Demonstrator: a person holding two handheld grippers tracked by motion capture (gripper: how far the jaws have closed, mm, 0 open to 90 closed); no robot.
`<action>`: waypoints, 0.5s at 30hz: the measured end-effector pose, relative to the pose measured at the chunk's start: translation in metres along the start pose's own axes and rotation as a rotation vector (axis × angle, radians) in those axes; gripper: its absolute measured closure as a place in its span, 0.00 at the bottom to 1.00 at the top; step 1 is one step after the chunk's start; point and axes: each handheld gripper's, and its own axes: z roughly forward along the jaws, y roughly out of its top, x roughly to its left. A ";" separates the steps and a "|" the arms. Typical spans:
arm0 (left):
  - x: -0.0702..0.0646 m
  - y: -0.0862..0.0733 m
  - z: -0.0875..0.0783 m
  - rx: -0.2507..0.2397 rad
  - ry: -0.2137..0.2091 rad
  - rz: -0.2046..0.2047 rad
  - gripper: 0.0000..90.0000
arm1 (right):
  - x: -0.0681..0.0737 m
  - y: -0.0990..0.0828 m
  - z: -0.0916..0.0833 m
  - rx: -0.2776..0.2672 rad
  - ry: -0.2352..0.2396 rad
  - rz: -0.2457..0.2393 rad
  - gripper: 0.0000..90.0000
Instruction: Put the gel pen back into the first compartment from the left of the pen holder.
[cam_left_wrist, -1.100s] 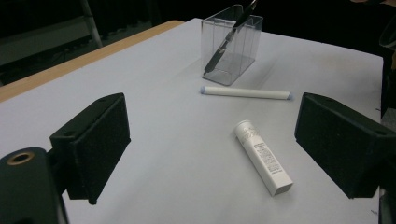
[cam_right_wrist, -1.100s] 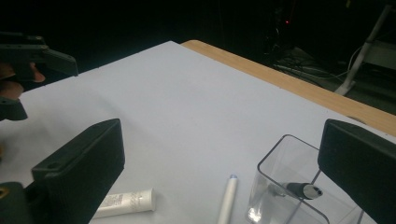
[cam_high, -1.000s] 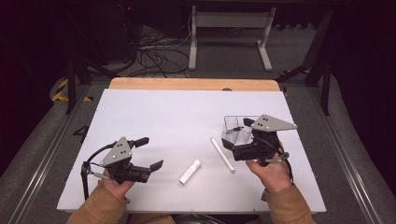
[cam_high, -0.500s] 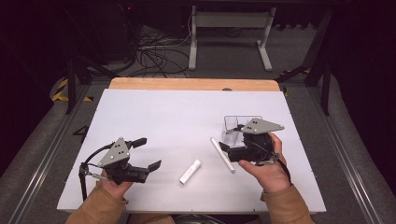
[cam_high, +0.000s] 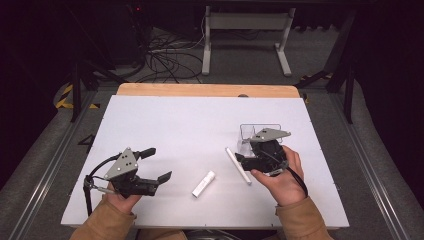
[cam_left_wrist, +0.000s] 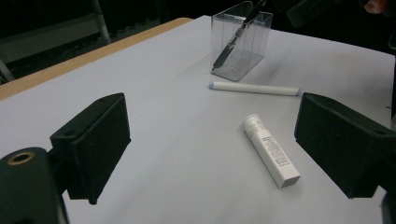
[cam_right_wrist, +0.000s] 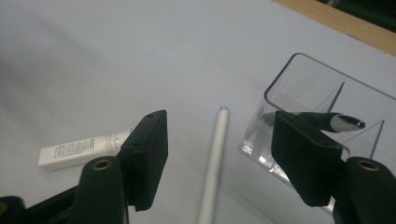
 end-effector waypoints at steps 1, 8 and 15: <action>0.000 0.000 0.000 0.001 -0.001 -0.002 0.13 | 0.000 -0.001 0.002 0.010 -0.002 0.006 0.42; 0.000 -0.001 -0.001 0.000 0.005 -0.001 0.13 | 0.003 -0.003 0.015 0.075 -0.010 0.030 0.45; 0.000 -0.002 -0.002 0.003 0.010 0.000 0.13 | 0.003 -0.005 0.032 0.148 0.016 0.040 0.47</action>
